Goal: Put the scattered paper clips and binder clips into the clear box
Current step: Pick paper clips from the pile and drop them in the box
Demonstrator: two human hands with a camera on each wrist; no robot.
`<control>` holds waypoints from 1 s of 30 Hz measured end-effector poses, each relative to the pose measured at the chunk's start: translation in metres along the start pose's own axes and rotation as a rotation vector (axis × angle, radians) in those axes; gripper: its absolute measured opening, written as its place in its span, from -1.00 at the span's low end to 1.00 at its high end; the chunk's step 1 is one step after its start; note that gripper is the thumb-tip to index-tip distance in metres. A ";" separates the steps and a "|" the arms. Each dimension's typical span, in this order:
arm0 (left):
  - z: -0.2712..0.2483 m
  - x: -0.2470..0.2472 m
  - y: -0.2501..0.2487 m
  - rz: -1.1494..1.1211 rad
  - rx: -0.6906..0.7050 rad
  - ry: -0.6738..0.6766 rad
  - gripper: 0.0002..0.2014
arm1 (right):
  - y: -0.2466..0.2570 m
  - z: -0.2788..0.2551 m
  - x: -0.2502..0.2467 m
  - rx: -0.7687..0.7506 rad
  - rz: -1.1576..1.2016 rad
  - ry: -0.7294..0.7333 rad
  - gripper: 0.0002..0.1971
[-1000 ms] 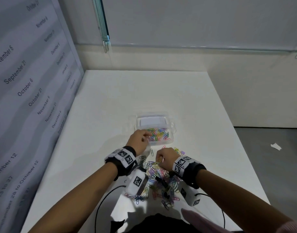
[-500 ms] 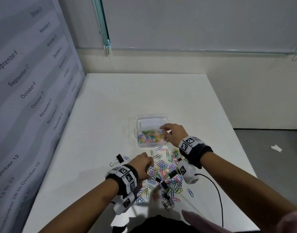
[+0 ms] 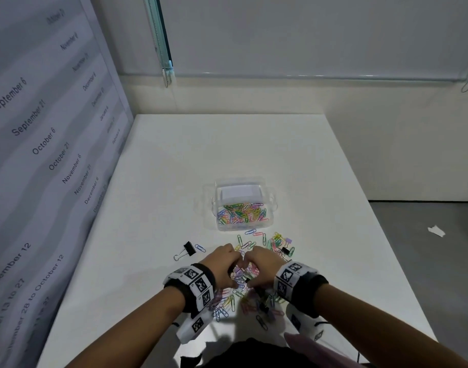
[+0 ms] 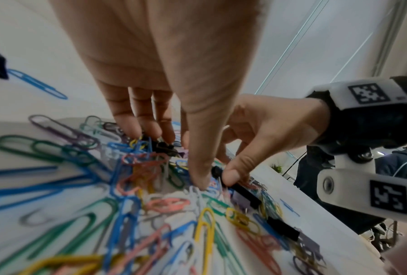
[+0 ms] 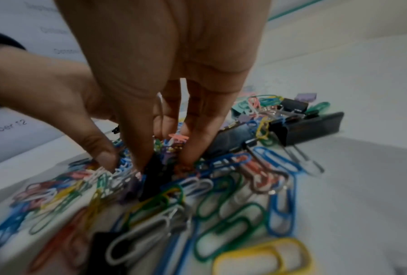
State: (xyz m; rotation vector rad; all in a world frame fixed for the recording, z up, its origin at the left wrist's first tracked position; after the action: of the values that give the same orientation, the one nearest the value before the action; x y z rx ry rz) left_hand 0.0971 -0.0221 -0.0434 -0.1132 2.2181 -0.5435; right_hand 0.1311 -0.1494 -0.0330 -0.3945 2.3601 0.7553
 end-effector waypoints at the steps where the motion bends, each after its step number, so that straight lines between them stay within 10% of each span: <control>1: 0.000 -0.001 0.000 -0.004 0.010 0.000 -0.56 | 0.000 -0.001 -0.001 0.001 0.008 -0.006 -0.62; 14: -0.011 -0.009 0.000 -0.156 0.019 -0.055 -0.97 | -0.012 -0.015 -0.045 0.069 0.164 -0.227 -0.85; 23: -0.008 -0.046 0.005 -0.408 -0.035 -0.229 -0.84 | -0.011 -0.008 -0.101 0.035 0.482 -0.506 -0.79; 30: 0.014 -0.090 0.012 -0.640 -0.092 -0.366 -0.70 | -0.012 -0.010 -0.070 0.035 0.291 -0.384 -0.74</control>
State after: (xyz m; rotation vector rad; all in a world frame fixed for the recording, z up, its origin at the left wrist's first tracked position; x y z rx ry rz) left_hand 0.1671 0.0075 0.0076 -0.9185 1.8191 -0.6932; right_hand 0.1849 -0.1583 0.0133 0.1083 2.0813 0.8356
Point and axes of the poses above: each hand's wrist, its own z-axis towards the middle knuckle, its own x-axis out of the palm, y = z × x, the point moved 3 cm from there along z, towards the middle knuckle, and after that the axes turned 8 degrees about y, right-handed, at the moved point
